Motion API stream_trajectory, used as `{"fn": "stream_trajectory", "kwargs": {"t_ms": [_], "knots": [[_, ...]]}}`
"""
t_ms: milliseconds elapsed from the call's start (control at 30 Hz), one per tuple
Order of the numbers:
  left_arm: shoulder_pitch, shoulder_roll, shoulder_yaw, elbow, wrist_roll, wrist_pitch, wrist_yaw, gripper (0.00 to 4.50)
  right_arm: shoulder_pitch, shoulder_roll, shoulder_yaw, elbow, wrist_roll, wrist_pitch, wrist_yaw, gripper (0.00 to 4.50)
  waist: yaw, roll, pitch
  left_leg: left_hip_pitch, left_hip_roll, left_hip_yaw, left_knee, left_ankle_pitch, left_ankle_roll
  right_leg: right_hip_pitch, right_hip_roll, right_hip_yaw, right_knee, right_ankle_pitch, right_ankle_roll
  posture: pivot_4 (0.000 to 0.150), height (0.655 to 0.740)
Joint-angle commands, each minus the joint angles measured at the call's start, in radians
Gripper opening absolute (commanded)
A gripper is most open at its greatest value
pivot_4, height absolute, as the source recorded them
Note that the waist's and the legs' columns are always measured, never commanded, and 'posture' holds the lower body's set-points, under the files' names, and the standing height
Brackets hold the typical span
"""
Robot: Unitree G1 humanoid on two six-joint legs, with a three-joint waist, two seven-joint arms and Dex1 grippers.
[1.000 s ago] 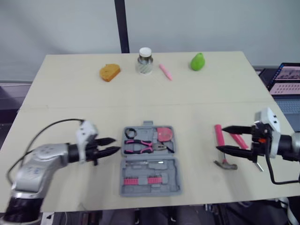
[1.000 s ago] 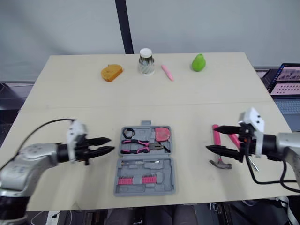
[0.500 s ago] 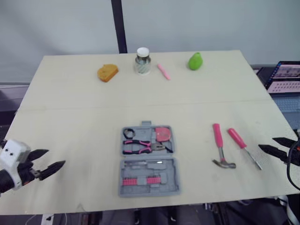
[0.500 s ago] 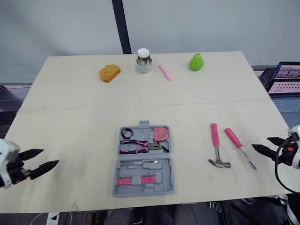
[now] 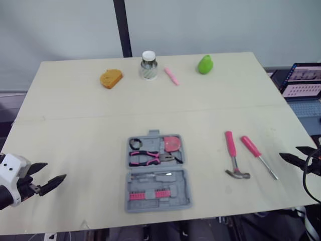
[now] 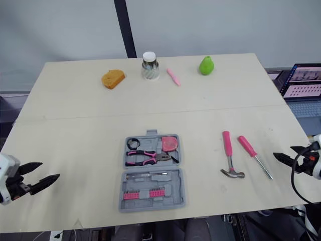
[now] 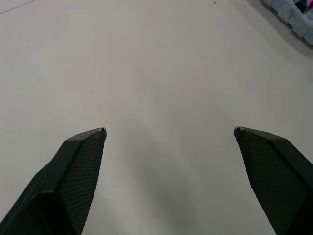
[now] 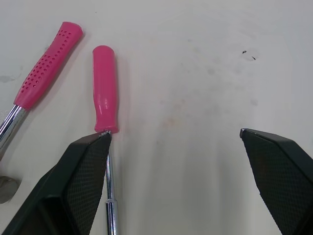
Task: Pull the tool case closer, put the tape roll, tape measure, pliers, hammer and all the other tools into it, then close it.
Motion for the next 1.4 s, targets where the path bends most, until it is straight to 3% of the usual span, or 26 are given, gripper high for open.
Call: {"fn": "stream_trajectory", "kwargs": {"t_ms": [33,200,400,700,833,933,1000,1400], "knots": [[-0.015,0.012,0.004,-0.002,-0.005,-0.006,0.001,4.48,0.027,-0.012,-0.03,-0.093,0.032,0.039,0.015,4.5,-0.002,0.0,0.0,0.0,0.0,0.0,0.0,0.0,0.0,0.0,0.0,0.0,0.0,0.0,0.0,0.15,0.74],[-0.038,0.017,-0.029,-0.061,-0.022,0.015,-0.013,4.48,0.109,-0.004,-0.063,-0.302,0.093,0.159,0.0,4.5,-0.003,0.0,0.0,0.0,0.0,0.0,-0.001,0.0,0.0,0.0,0.0,0.0,0.0,0.0,0.0,0.15,0.74],[-0.108,0.009,-0.144,-0.192,-0.053,0.063,-0.007,4.48,0.249,0.061,-0.09,-0.704,0.187,0.382,-0.099,4.5,0.006,0.0,0.0,0.0,0.0,-0.001,-0.001,0.0,0.0,0.0,-0.001,0.0,0.001,0.0,0.0,0.15,0.74],[-0.326,-0.093,-0.482,-0.343,-0.051,0.07,0.02,4.48,0.38,0.191,-0.055,-1.104,0.208,0.631,-0.358,4.5,0.038,0.002,-0.001,0.0,-0.001,0.0,0.0,0.001,0.0,0.0,0.0,0.001,0.002,0.001,0.001,0.15,0.74],[-0.392,-0.13,-0.633,-0.343,0.012,-0.008,-0.008,4.48,0.39,0.276,-0.059,-1.222,0.214,0.723,-0.502,4.5,0.045,0.004,-0.002,0.0,-0.002,0.0,0.0,0.001,0.0,0.0,0.001,0.002,0.002,0.0,0.001,0.15,0.74],[-0.438,-0.162,-0.744,-0.326,0.054,-0.069,-0.035,4.5,0.402,0.32,-0.038,-1.291,0.202,0.778,-0.581,3.64,0.048,0.004,-0.002,0.0,-0.002,0.0,0.0,0.001,0.0,0.0,0.002,0.002,0.002,0.0,0.001,0.15,0.74],[-0.467,-0.183,-0.788,-0.316,0.072,-0.094,-0.042,4.5,0.397,0.341,-0.044,-1.3,0.183,0.804,-0.637,2.64,0.048,0.004,-0.002,0.0,-0.002,0.001,0.0,0.002,0.0,0.0,0.002,0.002,0.002,0.0,0.001,0.15,0.74],[-0.531,-0.246,-0.895,-0.285,0.107,-0.162,-0.061,4.5,0.397,0.43,-0.05,-1.367,0.153,0.941,-0.82,2.64,0.048,0.005,-0.003,0.0,-0.002,0.0,0.0,0.003,0.001,0.0,0.003,0.003,0.001,0.001,0.001,0.15,0.74]]}}
